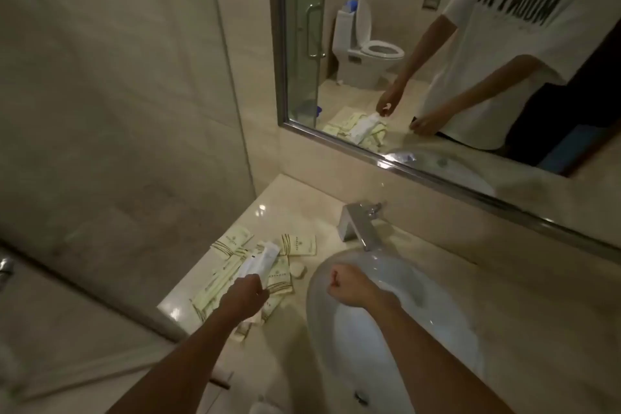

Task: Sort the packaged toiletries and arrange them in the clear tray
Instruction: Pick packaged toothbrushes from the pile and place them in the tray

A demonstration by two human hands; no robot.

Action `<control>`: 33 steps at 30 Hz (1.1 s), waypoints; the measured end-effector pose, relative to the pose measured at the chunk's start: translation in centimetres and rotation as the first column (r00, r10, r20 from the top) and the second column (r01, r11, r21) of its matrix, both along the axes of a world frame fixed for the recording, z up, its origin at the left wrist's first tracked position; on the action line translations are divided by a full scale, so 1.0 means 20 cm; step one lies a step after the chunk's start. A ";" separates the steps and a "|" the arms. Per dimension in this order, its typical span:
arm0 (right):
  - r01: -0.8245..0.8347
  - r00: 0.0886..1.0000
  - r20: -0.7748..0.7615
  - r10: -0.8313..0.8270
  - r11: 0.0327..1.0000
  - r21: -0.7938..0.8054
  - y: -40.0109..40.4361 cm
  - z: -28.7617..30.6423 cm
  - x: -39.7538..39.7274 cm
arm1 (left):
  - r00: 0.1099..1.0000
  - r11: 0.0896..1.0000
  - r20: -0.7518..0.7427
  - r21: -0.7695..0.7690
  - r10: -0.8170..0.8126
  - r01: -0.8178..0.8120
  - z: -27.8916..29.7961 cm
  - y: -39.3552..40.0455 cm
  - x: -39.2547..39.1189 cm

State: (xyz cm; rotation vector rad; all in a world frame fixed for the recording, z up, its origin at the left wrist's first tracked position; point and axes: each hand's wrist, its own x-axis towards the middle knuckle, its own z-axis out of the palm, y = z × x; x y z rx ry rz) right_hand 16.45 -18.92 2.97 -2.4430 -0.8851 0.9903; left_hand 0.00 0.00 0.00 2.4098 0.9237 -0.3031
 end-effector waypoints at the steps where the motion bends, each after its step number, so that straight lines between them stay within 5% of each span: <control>1: -0.009 1.000 0.001 0.009 1.000 0.018 0.04 -0.02 -0.01 | 1.000 1.000 -0.007 0.017 0.000 0.000 -0.03 0.03 0.00; 15: 0.072 0.997 0.007 -0.071 0.996 -0.058 0.36 -0.02 0.00 | 0.983 0.997 -0.185 0.075 -0.005 0.019 -0.22 0.24 0.08; 25: 0.070 0.997 -0.032 -0.072 0.996 -0.053 0.40 -0.07 -0.01 | 0.991 0.979 -0.077 -0.162 0.113 -0.125 -0.18 0.33 0.14; 33: -0.109 0.994 -0.006 0.108 0.992 -0.061 0.64 -0.11 -0.16 | 0.991 0.977 0.032 -0.172 0.133 -0.126 -0.08 0.55 0.00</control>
